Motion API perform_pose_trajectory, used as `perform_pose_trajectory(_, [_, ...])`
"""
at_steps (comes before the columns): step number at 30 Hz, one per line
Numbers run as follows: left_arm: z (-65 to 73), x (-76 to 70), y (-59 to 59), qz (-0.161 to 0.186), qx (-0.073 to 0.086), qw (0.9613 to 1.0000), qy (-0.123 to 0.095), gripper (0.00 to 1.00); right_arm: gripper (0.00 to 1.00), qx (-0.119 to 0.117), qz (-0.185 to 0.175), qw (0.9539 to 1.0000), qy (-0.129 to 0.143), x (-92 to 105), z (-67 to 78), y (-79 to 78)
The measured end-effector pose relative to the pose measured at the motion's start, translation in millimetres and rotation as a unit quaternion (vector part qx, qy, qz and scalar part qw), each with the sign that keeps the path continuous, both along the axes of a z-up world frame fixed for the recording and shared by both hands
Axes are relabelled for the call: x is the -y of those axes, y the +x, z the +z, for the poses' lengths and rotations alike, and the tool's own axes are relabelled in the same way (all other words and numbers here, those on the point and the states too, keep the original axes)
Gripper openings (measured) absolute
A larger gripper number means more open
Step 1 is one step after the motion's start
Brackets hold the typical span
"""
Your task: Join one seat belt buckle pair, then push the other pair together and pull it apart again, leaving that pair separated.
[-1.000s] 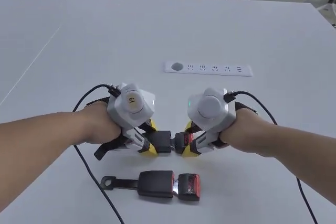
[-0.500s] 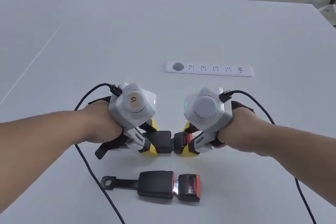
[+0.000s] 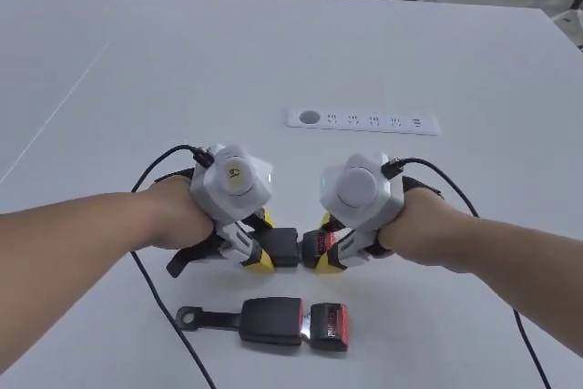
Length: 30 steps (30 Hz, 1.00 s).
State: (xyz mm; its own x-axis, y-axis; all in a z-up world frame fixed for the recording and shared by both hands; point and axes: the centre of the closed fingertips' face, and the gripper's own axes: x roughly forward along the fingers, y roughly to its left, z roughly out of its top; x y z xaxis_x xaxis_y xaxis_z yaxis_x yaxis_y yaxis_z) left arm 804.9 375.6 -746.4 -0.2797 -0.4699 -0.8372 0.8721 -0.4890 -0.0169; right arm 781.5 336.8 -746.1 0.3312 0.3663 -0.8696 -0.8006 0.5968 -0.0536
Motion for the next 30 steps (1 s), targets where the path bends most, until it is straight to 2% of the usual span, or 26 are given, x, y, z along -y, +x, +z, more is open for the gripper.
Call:
perform_pose_trajectory(5, [0.4, -0.5, 0.7, 0.001, -0.005, 1.0000, -0.004, 0.32, 0.30, -0.001, -0.006, 1.0000, 0.003, 1.0, 0.1, -2.0])
perform_pose_trajectory(9, [0.6, -0.6, 0.0, -0.003, -0.002, 1.0000, -0.001, 0.32, 0.31, -0.007, -0.012, 0.9999, 0.000, 11.6, -1.0, -10.0])
perform_pose_trajectory(10, [0.6, -0.7, 0.0, -0.003, -0.002, 1.0000, 0.000, 0.32, 0.31, -0.010, -0.016, 0.9998, 0.001, 14.5, -1.3, -11.8])
perform_pose_trajectory(11, [0.5, -0.5, -0.1, -0.004, -0.002, 1.0000, 0.001, 0.32, 0.31, -0.012, -0.030, 0.9991, 0.028, 10.8, 0.2, -13.4])
perform_pose_trajectory(14, [0.2, -0.6, 0.1, -0.006, -0.002, 1.0000, 0.002, 0.32, 0.31, -0.009, -0.024, 0.9995, 0.018, 13.4, -1.0, -13.4])
perform_pose_trajectory(18, [0.5, -1.1, -0.5, -0.002, -0.001, 1.0000, 0.002, 0.32, 0.31, -0.008, -0.027, 0.9992, 0.027, 19.7, -0.2, -14.5])
perform_pose_trajectory(24, [0.8, -1.4, -0.3, 0.001, 0.001, 1.0000, 0.007, 0.33, 0.32, -0.010, -0.020, 0.9995, 0.021, 33.5, -0.2, -29.6])
perform_pose_trajectory(30, [1.0, -0.6, 0.1, 0.001, -0.001, 1.0000, 0.006, 0.33, 0.32, -0.017, -0.034, 0.9988, 0.031, 54.1, -0.3, -45.0])
